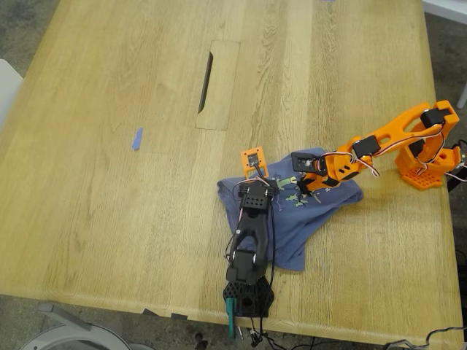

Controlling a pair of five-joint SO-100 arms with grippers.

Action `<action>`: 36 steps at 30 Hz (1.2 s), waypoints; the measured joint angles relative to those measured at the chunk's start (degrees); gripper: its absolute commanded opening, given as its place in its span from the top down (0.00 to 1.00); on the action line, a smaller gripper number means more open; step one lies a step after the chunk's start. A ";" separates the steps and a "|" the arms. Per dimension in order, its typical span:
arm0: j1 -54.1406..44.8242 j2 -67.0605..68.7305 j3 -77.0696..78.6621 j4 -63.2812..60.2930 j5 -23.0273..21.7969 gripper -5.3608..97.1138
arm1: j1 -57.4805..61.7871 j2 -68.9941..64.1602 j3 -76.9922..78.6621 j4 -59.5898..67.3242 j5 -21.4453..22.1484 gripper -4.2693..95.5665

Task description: Fold a T-shirt

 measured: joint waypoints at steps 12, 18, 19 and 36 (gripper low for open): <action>-9.40 -4.92 0.00 -5.71 -0.26 0.95 | -1.85 13.27 13.62 1.23 0.53 0.96; -14.59 -4.92 0.00 -5.71 -0.26 0.95 | -3.08 20.48 20.65 2.11 1.23 0.96; -15.47 -4.92 0.00 -5.71 -0.26 0.95 | -3.34 21.88 22.06 2.46 1.23 0.96; -35.60 1.67 4.13 -2.20 -0.26 0.95 | 4.75 52.21 37.79 21.97 0.79 0.95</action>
